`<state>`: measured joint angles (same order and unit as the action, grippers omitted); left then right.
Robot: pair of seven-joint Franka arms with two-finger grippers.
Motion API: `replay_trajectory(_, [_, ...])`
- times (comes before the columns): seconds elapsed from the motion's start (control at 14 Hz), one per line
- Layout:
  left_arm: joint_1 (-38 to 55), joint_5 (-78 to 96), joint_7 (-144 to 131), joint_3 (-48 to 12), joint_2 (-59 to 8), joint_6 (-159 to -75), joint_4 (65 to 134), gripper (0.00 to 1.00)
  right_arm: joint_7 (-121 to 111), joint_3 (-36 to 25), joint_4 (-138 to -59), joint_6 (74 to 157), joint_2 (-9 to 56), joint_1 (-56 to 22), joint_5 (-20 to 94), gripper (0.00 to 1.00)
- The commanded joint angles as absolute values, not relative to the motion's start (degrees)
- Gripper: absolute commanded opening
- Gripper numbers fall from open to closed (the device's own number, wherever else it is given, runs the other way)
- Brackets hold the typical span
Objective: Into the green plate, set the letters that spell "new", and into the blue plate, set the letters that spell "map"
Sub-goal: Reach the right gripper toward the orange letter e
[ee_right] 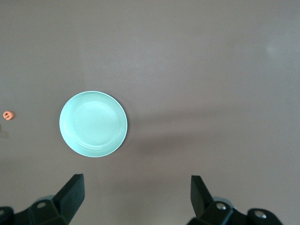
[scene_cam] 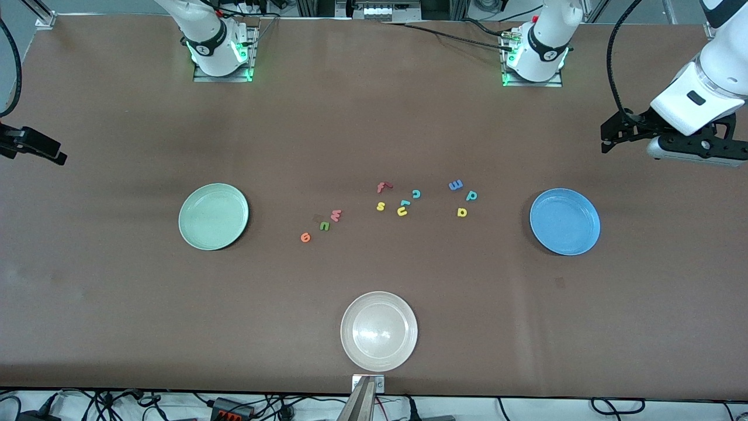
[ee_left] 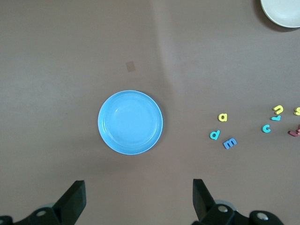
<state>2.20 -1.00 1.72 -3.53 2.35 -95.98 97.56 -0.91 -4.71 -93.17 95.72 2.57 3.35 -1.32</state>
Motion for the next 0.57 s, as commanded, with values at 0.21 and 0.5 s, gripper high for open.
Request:
replay_trajectory(0.21, [2.0,-0.4,3.2,-3.5,1.6,-94.7,95.9,1.0,-2.1,-4.6,-94.5,96.8,1.7,3.9,-1.1,1.0])
replay_trajectory(0.5, [2.0,-0.4,3.2,-3.5,1.6,-94.7,95.9,1.0,-2.2,-4.1,-94.5,96.3,3.2,3.4,-0.7,1.0])
